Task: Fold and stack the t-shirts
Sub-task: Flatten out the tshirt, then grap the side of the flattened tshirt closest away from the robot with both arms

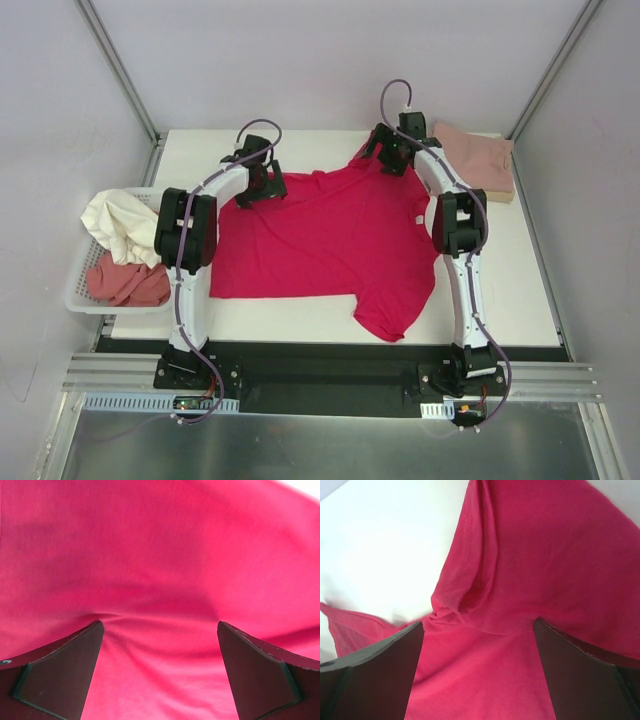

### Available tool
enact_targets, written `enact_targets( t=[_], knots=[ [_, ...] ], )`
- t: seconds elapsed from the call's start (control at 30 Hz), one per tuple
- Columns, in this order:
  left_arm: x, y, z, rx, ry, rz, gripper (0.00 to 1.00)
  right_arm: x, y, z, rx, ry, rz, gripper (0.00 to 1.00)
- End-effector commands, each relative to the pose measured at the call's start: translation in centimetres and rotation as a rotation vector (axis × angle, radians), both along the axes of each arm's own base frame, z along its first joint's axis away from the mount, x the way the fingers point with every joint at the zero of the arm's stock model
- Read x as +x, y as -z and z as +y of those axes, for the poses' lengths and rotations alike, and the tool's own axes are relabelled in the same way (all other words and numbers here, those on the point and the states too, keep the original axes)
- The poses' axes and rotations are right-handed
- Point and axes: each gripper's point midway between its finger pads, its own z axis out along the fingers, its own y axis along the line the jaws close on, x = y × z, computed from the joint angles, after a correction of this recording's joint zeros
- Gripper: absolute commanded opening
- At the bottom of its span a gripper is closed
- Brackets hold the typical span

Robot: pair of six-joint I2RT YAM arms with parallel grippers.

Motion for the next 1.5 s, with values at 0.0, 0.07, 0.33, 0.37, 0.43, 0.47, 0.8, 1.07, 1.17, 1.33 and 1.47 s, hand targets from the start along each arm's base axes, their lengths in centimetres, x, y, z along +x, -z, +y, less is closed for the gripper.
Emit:
enact_targets(
  t=[0.0,0.07,0.33,0.37,0.43,0.47,0.8,1.07,1.17,1.33,1.47],
  knots=[
    [-1.7,1.4,2.5,0.091,-0.116,0.094,0.99,0.8,1.8,-6.0,-0.060,0.126,0.045,0.97],
    [-1.6,1.1,2.8,0.098,-0.142,0.089,0.99,0.6,2.0,-6.6,-0.052,0.116,0.055,0.97],
    [0.8,-3.1,1.2,0.039,-0.098,-0.001,0.99,-0.5,-1.0,-5.3,0.020,-0.044,0.019,0.97],
    [1.1,-4.0,0.6,0.033,-0.077,-0.022,0.99,-0.9,-1.9,-4.9,0.014,-0.087,0.001,0.97],
    [1.8,-7.4,-0.4,0.024,-0.042,-0.095,0.99,-1.4,-5.7,-3.9,-0.007,-0.147,-0.065,0.97],
    [1.7,-8.7,-0.8,0.022,-0.030,-0.120,0.99,-2.4,-6.7,-3.7,-0.030,-0.170,-0.059,0.97],
    [-17.0,-16.0,-1.1,0.004,0.014,-0.263,0.99,-20.8,-16.3,-6.6,-0.339,-0.159,-0.261,0.97],
    [-29.1,-5.8,4.4,-0.096,-0.268,-0.097,0.99,-33.8,-9.2,-9.7,-0.333,-0.039,-0.189,0.97],
    [-30.7,-4.2,6.9,-0.051,-0.404,-0.092,0.99,-35.4,-8.2,-10.0,-0.316,-0.035,-0.204,0.97],
    [-31.3,-2.1,9.6,0.001,-0.564,-0.076,0.94,-35.8,-8.3,-10.4,-0.333,-0.031,-0.207,0.97],
    [-30.5,-1.9,11.5,0.037,-0.661,-0.045,0.80,-35.7,-8.6,-10.4,-0.345,-0.042,-0.208,0.97]
  ],
)
